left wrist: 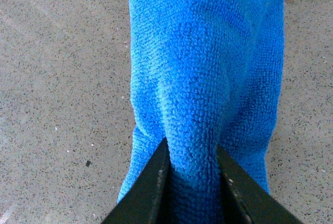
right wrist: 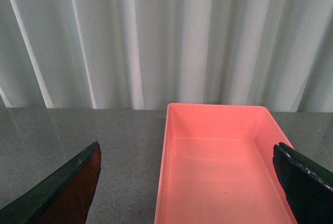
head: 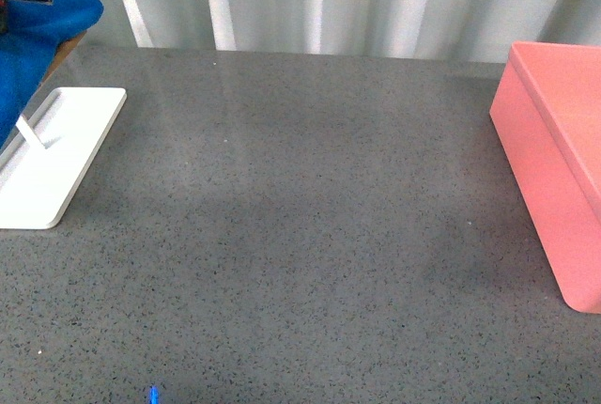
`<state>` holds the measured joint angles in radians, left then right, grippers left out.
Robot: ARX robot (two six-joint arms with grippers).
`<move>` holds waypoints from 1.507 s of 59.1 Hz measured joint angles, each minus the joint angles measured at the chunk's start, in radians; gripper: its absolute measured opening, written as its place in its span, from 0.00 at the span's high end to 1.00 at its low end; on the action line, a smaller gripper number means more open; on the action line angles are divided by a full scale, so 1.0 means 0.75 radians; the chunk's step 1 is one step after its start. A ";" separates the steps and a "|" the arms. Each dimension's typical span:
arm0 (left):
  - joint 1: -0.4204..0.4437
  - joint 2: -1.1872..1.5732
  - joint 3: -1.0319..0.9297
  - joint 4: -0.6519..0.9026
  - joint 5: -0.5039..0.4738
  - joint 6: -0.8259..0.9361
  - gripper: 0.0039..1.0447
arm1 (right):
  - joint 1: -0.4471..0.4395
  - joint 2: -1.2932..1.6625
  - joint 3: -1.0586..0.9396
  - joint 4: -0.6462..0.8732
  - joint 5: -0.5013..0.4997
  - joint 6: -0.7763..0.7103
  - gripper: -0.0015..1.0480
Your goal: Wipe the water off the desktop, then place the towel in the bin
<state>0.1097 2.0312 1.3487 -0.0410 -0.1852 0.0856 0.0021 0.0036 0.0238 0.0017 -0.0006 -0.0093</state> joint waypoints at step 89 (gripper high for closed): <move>-0.693 -0.620 -0.291 -0.094 0.424 -0.191 0.96 | -0.112 0.382 0.076 0.258 -0.487 -0.138 0.07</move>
<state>-0.4103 1.5661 1.1301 -0.1112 0.1329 -0.0574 -0.0818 0.2905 0.0811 0.1955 -0.3660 -0.1127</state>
